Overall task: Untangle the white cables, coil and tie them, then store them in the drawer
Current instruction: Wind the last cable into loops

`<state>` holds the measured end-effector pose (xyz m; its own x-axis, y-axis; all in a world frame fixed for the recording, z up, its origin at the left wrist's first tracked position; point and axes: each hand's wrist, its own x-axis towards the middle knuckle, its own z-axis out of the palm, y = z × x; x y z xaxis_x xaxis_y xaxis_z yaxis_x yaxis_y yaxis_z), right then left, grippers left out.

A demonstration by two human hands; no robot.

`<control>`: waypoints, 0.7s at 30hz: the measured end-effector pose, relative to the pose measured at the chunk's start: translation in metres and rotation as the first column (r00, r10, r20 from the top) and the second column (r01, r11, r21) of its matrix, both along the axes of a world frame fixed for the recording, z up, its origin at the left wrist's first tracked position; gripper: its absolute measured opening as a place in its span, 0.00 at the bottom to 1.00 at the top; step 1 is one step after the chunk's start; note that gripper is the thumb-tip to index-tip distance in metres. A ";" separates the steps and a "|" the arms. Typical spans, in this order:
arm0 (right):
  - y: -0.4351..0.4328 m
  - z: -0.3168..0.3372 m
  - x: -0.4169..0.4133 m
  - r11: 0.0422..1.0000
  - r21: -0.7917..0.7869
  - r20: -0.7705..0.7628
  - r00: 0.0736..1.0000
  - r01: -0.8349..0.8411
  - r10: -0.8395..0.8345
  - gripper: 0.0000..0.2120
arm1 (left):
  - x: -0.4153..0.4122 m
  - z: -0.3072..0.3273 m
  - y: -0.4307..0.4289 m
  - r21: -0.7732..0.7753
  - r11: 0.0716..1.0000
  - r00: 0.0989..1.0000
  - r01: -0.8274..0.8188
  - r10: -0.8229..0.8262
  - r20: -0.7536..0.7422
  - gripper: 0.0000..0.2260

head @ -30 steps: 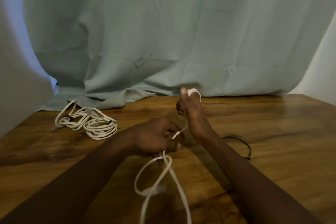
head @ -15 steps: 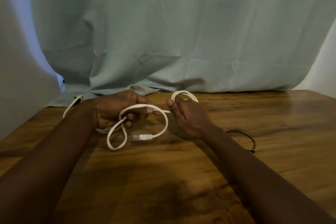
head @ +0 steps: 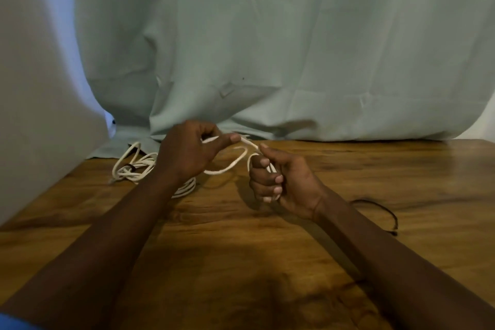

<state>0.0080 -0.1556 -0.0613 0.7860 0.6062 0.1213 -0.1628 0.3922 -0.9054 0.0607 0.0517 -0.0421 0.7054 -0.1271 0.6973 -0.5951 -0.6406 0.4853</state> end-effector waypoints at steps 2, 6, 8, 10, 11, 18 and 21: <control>0.002 0.002 0.000 0.995 0.091 -0.021 0.999 -0.035 0.037 0.17 | 0.001 -0.009 -0.002 0.113 0.993 0.998 -0.045 0.048 -0.027 0.25; -0.005 0.007 0.004 0.937 0.346 -0.059 0.997 0.057 -0.039 0.17 | -0.005 -0.023 -0.024 0.405 0.913 0.999 0.038 -0.024 -0.039 0.14; -0.013 0.012 0.005 0.886 0.435 -0.088 0.987 0.159 -0.134 0.17 | -0.007 -0.027 -0.037 0.500 0.861 0.995 0.097 -0.090 -0.039 0.07; -0.020 0.014 0.007 0.835 0.486 -0.129 0.966 0.258 -0.224 0.20 | -0.009 -0.030 -0.049 0.566 0.818 0.995 0.100 -0.099 -0.033 0.18; -0.021 0.015 0.008 0.813 0.499 -0.150 0.953 0.301 -0.262 0.21 | -0.010 -0.031 -0.054 0.576 0.811 0.994 0.099 -0.107 -0.020 0.22; -0.029 0.018 0.013 0.646 0.523 -0.236 0.823 0.556 -0.517 0.17 | -0.027 -0.031 -0.074 0.584 0.797 0.977 0.156 -0.211 0.027 0.12; -0.032 0.021 0.011 0.599 0.520 -0.232 0.775 0.609 -0.588 0.13 | -0.029 -0.032 -0.077 0.533 0.814 0.969 0.231 -0.239 -0.056 0.18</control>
